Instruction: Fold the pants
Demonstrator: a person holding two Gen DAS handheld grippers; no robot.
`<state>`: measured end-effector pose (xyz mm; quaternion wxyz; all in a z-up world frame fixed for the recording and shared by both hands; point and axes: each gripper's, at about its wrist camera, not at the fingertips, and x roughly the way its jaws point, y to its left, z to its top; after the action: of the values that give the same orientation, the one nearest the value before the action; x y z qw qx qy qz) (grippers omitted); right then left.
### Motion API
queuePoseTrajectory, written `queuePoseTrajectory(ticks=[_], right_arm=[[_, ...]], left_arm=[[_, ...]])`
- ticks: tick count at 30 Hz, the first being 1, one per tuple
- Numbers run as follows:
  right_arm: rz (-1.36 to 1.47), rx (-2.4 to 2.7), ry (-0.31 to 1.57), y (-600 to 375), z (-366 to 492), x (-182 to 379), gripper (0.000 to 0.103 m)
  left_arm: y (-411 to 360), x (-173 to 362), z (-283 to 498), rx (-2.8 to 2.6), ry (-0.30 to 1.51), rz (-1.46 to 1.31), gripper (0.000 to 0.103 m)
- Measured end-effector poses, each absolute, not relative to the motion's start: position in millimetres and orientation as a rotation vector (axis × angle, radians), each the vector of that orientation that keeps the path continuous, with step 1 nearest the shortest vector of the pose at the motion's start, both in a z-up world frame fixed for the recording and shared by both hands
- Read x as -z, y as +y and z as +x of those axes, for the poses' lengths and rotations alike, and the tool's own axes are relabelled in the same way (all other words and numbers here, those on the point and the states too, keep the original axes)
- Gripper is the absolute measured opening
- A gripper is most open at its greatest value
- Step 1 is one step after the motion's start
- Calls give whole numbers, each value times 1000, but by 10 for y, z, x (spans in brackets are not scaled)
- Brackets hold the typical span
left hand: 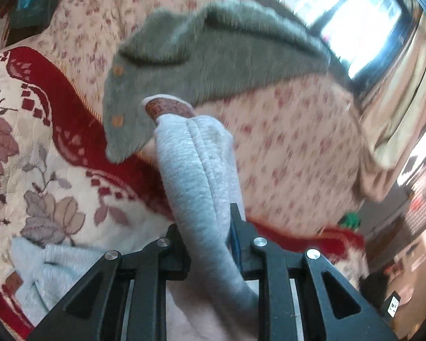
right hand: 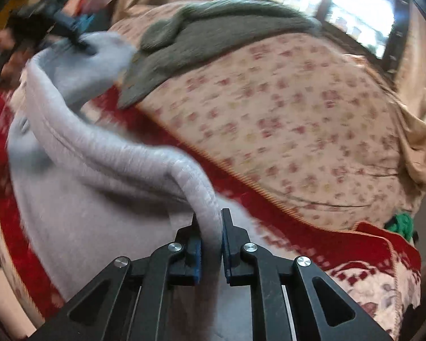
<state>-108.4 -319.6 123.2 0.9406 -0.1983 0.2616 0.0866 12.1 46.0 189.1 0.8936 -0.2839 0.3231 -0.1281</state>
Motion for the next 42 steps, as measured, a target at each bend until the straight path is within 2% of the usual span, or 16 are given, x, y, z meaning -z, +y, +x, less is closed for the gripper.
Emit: queuePoseTrajectory(ticks=[5,11,14,20,24,25,28,38,42], right_arm=[[-387,-204,528,-3236,-1335,-1415,10],[-563,-302,664,-2745,-1652,-649,10],[-647,-335,709,-2590,-1760,-341,11],[-743,-336,734,-2614,-1776,-157,11],[-747,-334,745,-2611,-1786,-87,11],[-752,-326,738,-2621,-1778,-101,11],[-704,-277,711,-2722,-1637,-293,10],[-486,6,491,-3247,-955,-1516,10],[-485,144,423,-3368,-822,-1815,10]], left_arm=[[556,-1629,-231,179,673,-519,22],[908,-755,-777,-34,814,-527,22],[1145,-537,-979,-68,847,-595,23],[1160,-462,-1059,-70,856,-537,36],[1142,-498,-967,-68,853,-537,35],[1128,-564,-922,-60,840,-530,30],[1018,-864,-698,-29,776,-494,21],[649,-1804,320,144,603,-566,17],[497,-1811,370,155,596,-515,17]])
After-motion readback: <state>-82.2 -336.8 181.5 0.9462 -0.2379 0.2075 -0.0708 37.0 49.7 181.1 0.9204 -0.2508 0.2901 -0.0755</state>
